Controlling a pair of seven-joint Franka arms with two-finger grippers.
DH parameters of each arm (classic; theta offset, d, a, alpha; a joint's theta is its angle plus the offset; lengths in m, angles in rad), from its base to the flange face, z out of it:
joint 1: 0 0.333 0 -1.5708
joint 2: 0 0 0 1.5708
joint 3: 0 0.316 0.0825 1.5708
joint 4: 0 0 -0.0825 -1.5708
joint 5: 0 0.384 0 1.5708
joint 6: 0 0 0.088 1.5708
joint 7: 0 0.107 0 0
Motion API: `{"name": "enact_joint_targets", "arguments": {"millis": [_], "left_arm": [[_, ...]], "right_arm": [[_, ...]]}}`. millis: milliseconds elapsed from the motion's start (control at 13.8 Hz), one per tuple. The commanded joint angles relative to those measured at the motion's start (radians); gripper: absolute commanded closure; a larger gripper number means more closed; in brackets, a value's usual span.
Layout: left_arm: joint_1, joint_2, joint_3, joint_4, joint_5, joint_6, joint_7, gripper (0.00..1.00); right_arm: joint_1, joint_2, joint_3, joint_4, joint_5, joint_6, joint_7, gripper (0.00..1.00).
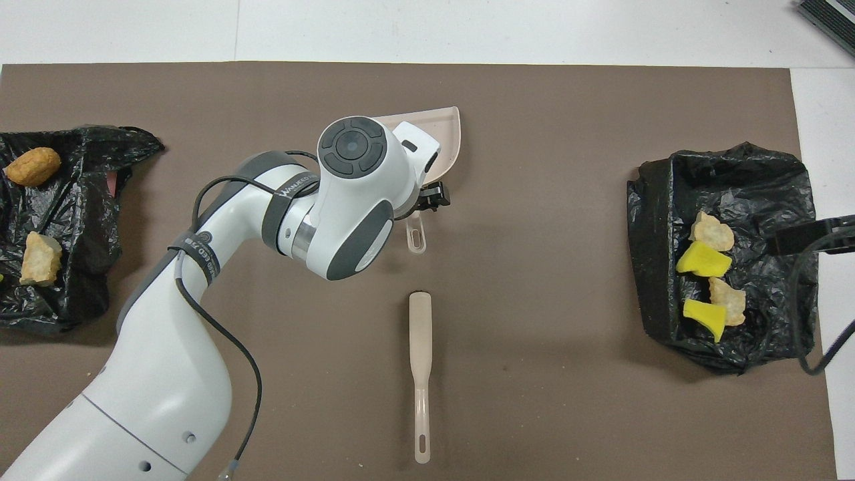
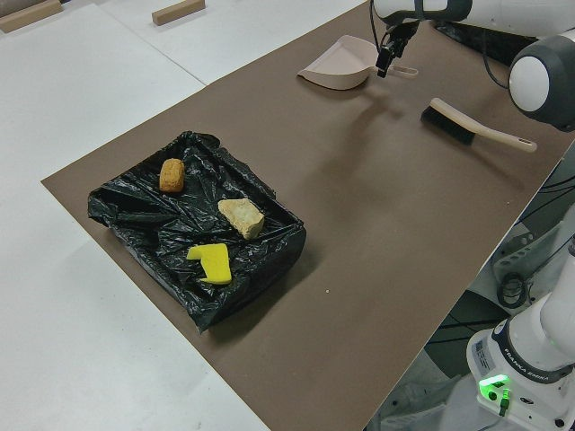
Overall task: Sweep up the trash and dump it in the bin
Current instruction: 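Return the empty dustpan to the table centre with the left gripper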
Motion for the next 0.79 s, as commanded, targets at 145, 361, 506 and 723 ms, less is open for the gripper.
{"name": "enact_joint_targets", "arguments": {"millis": [145,361,506,723], "left_arm": [[0.105,-0.25,0.036,-0.172,0.0,-0.171,0.257,0.0],[0.168,-0.387,0.088,-0.192,-0.002,-0.278,0.455,0.0],[0.16,-0.464,0.183,-0.18,-0.002,-0.358,0.557,0.0],[0.169,-0.56,0.272,-0.164,-0.016,-0.45,0.685,0.0]], "right_arm": [[0.006,-0.002,-0.015,0.01,0.018,-0.017,0.002,0.0],[0.006,-0.005,-0.015,0.007,0.018,-0.015,0.001,0.0],[0.008,-0.005,-0.013,0.007,0.018,-0.017,0.002,0.0],[0.005,-0.005,-0.013,0.007,0.018,-0.015,0.002,0.0]]}}
